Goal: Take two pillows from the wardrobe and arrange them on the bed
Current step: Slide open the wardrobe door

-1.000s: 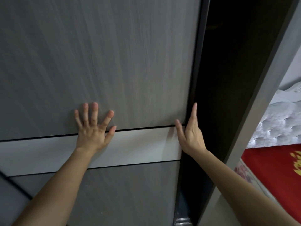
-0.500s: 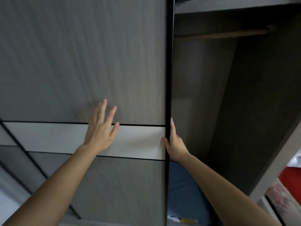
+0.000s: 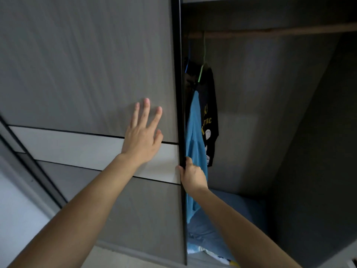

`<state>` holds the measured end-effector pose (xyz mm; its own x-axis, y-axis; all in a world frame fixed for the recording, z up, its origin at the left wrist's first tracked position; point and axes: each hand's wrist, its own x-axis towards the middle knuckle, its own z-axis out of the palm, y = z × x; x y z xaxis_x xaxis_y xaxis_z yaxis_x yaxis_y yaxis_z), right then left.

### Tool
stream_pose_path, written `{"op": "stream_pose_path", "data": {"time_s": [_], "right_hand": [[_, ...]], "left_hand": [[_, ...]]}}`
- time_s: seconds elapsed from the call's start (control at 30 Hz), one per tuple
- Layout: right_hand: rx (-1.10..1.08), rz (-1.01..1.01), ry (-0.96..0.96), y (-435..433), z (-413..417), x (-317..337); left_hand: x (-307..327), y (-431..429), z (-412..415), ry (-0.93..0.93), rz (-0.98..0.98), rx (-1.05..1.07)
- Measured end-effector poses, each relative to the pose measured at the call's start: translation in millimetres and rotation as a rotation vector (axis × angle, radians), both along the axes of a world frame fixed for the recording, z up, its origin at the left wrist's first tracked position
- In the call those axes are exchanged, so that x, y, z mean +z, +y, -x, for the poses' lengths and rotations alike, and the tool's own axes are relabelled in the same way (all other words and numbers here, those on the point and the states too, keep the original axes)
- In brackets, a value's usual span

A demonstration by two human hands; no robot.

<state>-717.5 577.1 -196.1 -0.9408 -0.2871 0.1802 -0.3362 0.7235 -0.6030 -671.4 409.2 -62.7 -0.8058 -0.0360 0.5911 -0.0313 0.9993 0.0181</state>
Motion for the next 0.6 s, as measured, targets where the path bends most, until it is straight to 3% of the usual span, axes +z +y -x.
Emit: {"op": "stream_pose_path", "data": {"time_s": [0.23, 0.3, 0.4, 0.5, 0.6], "right_hand": [[0.027, -0.119, 0.268, -7, 4, -4], [0.035, -0.130, 0.354, 6, 3, -5], [-0.036, -0.138, 0.463, 41, 2, -15], [-0.125, -0.221, 0.445, 94, 4, -31], [-0.230, -0.341, 0.335, 153, 10, -44]], "left_hand": [[-4, -16, 0, 0.017, -0.065, -0.007], [-3, -7, 0, 0.139, -0.046, -0.056], [-12, 36, 11, 0.414, 0.116, -0.331], [-25, 93, 33, 0.461, 0.145, -0.533], [-49, 134, 59, 0.329, 0.103, -0.580]]}}
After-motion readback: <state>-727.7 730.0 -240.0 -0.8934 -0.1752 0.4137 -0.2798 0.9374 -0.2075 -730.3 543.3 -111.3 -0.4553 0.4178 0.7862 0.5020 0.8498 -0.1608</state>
